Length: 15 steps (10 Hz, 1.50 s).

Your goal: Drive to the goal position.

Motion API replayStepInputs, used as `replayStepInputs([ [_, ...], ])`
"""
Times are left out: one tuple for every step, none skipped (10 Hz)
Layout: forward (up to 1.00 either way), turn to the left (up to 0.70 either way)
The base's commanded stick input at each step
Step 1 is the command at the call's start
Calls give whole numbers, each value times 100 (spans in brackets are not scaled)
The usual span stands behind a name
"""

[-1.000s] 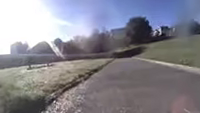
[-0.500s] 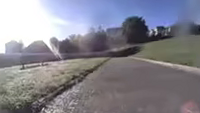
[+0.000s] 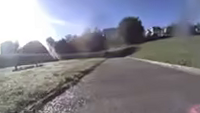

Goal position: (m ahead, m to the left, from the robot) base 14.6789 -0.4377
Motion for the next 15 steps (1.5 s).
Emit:
replayStepInputs([
  [45,0],
  [45,0],
  [45,0],
  [45,0],
  [45,0],
  [45,0],
  [45,0],
  [45,0],
  [45,0],
  [45,0],
  [45,0],
  [45,-27],
  [45,-27],
  [45,-27],
  [45,-27],
])
